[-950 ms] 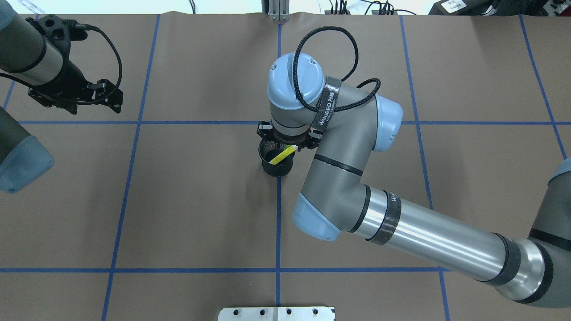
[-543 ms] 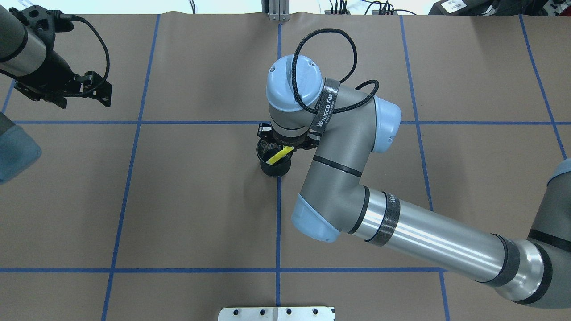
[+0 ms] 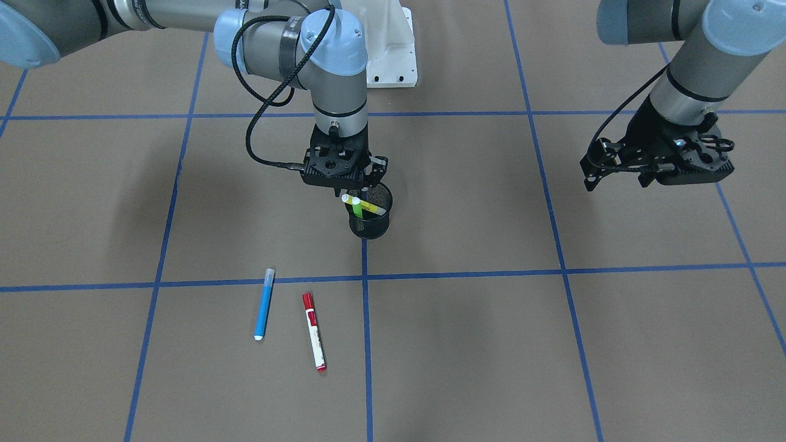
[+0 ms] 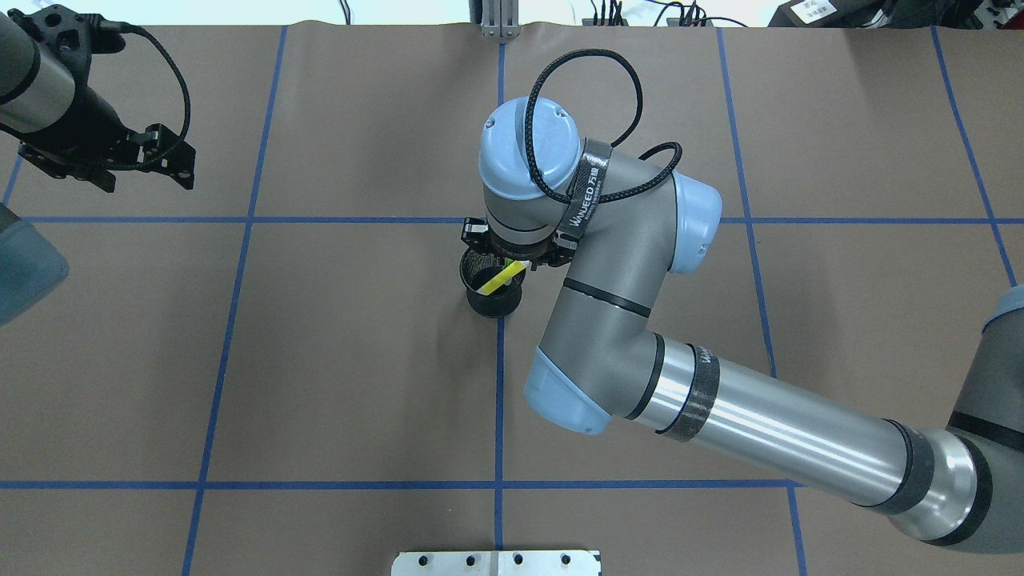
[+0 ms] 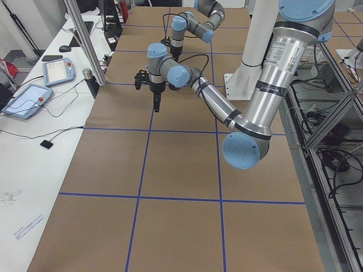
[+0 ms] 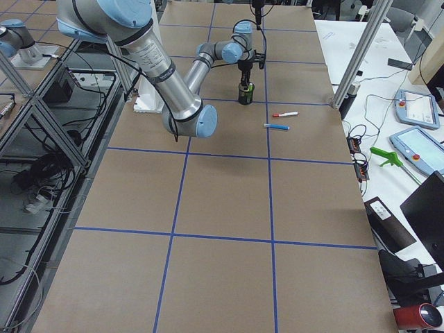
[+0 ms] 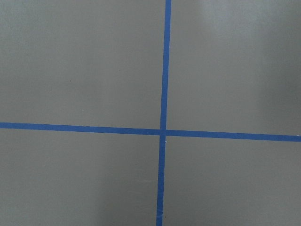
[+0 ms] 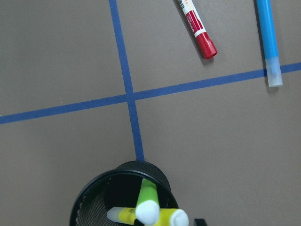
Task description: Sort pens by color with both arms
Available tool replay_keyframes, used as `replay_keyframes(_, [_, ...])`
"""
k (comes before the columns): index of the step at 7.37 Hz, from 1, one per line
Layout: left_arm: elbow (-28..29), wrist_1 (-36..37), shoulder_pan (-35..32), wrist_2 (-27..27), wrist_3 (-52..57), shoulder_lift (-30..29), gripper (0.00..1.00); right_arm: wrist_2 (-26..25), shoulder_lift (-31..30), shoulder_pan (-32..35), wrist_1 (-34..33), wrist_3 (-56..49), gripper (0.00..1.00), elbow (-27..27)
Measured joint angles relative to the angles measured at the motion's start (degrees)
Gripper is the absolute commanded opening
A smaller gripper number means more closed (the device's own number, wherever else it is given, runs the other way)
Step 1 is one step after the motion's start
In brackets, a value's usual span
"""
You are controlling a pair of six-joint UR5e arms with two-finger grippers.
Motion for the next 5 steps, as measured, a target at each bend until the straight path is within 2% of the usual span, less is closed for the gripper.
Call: replay_keyframes(5, [-0.11,0.0,0.0,0.0,0.0,0.06,1.0,-0.19,0.97,0.51,0.26,-1.43,0.49,-1.09])
